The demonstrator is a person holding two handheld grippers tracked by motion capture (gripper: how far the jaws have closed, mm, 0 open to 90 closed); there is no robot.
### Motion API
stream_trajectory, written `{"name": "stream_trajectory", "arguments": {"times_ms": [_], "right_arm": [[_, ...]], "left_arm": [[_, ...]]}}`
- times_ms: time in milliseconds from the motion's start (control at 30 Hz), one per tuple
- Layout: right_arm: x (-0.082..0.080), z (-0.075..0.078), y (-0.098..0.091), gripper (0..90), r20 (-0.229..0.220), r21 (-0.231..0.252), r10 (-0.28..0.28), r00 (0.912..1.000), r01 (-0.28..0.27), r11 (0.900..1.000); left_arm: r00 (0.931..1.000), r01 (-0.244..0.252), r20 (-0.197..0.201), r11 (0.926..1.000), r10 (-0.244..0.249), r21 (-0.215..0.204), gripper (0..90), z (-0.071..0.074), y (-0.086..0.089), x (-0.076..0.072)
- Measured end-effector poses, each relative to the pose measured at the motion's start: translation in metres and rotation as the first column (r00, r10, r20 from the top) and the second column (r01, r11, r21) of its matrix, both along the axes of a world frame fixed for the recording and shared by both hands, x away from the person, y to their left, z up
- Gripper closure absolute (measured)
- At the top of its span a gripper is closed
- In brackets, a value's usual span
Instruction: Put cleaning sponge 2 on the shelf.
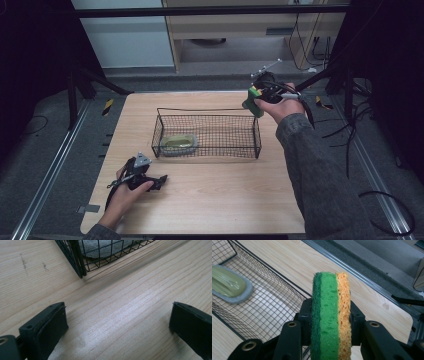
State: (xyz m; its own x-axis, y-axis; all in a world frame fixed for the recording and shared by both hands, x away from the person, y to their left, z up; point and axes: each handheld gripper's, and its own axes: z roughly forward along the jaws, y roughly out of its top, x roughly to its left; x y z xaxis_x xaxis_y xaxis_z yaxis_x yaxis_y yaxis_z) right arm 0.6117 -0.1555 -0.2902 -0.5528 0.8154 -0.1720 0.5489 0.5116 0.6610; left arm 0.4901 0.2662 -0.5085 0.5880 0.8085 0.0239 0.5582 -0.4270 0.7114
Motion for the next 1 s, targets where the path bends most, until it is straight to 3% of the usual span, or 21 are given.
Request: {"name": "stream_trajectory", "arguments": {"times_ms": [467,1000], "right_arm": [[0.001,-0.018,0.014,64.6,-0.034,-0.014,0.038,0.9987,-0.038,0.9992],[0.013,-0.053,0.019,64.6,-0.087,-0.005,0.062,0.9943,-0.063,0.998]], "left_arm": [[1.0,0.001,0.0,1.0,-0.001,0.0,0.2,0.0,0.0,0.0],[1.0,0.004,0.002,1.0,-0.004,-0.001,0.2,0.0,0.0,0.001]]}}
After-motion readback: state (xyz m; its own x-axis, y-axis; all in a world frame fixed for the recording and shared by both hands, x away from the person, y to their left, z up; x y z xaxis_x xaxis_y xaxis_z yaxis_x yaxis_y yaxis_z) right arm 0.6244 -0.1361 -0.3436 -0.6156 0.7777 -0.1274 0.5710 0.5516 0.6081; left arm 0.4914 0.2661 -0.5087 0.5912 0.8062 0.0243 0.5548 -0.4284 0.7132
